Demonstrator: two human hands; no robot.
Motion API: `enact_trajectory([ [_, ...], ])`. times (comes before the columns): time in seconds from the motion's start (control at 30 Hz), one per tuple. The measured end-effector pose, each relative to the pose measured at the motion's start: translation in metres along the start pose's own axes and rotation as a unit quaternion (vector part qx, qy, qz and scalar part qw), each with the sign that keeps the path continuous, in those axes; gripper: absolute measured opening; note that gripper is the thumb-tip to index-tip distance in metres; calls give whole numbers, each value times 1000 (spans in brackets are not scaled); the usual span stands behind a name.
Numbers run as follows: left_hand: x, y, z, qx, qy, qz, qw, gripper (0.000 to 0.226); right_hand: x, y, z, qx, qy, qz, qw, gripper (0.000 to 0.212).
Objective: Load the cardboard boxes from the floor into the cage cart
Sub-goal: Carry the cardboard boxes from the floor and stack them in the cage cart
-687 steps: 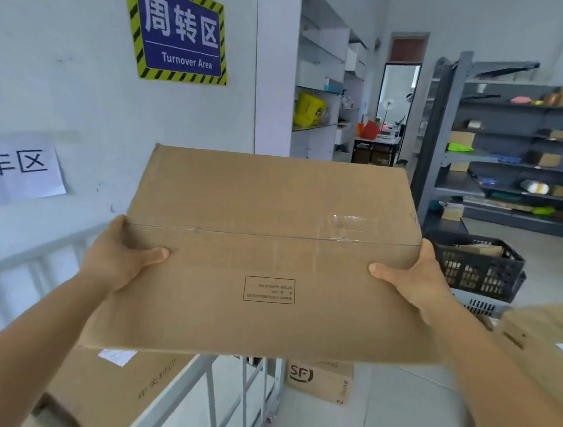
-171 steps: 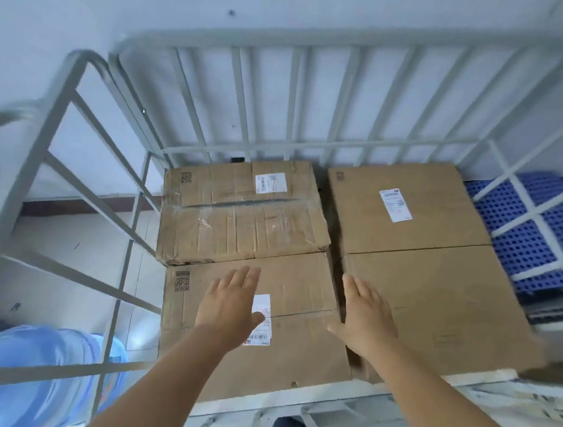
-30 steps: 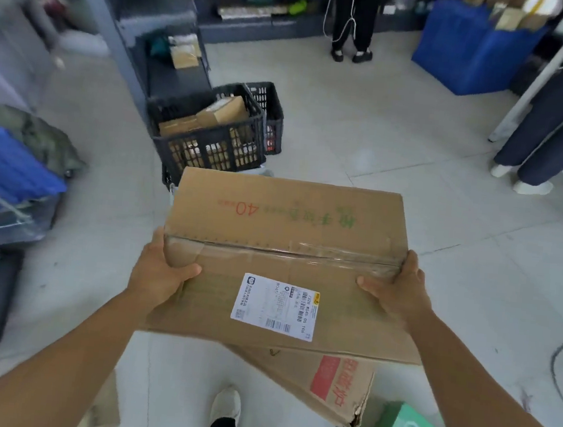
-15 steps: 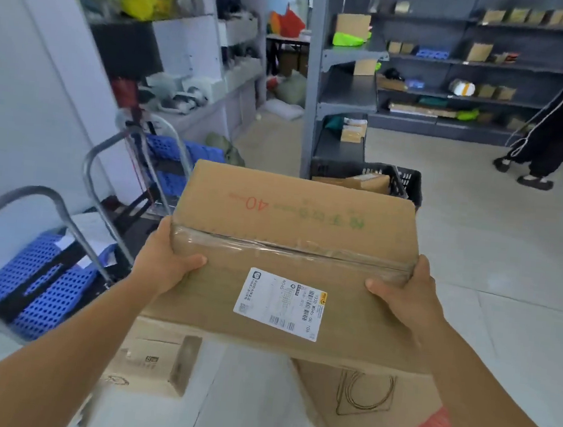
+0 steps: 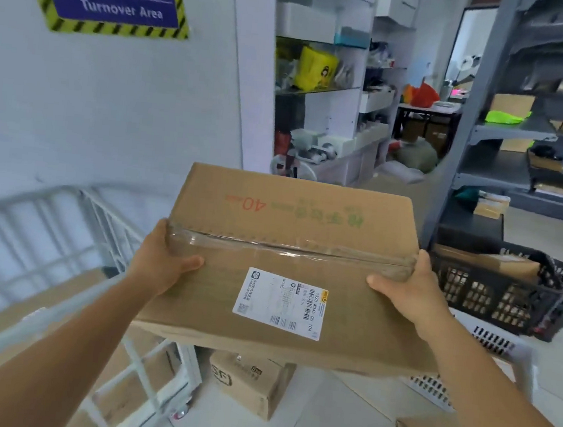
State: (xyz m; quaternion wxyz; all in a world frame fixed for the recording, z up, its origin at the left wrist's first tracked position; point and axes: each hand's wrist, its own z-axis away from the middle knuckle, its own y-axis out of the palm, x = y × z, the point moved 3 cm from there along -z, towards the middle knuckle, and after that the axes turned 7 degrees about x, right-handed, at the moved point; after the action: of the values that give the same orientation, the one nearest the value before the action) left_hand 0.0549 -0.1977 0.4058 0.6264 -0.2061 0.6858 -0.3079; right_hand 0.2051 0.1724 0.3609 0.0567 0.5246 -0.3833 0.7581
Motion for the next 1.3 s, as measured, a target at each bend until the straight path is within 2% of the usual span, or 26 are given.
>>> enact_trajectory([
  [0.13, 40, -78, 17, -52, -11, 5, 999, 87, 53, 57, 21, 39, -38, -2, 999, 113],
  [0.33, 109, -179, 38, -106, -48, 6, 993, 95, 129, 143, 58, 76, -100, 0, 992, 122],
  [0.47, 147, -231, 49, -143, -69, 15, 987, 99, 171, 195, 75, 95, -128, 0, 987, 112],
  [0.63, 197, -288, 56, -194, -103, 25, 975, 100, 224, 268, 86, 150, -171, -13, 974, 112],
  [0.8, 244, -329, 44, -230, -145, 17, 962, 101, 274, 340, 74, 192, -199, 2, 961, 95],
  [0.97, 281, -358, 12, -268, -167, 20, 949, 87, 325, 414, 53, 224, -228, 22, 947, 97],
  [1.17, 323, -381, -36, -298, -210, 29, 931, 94, 376, 498, 10, 283, -241, 24, 928, 92],
  [1.3, 352, -388, -60, -311, -237, 50, 919, 95, 405, 549, -8, 311, -253, 40, 915, 100],
])
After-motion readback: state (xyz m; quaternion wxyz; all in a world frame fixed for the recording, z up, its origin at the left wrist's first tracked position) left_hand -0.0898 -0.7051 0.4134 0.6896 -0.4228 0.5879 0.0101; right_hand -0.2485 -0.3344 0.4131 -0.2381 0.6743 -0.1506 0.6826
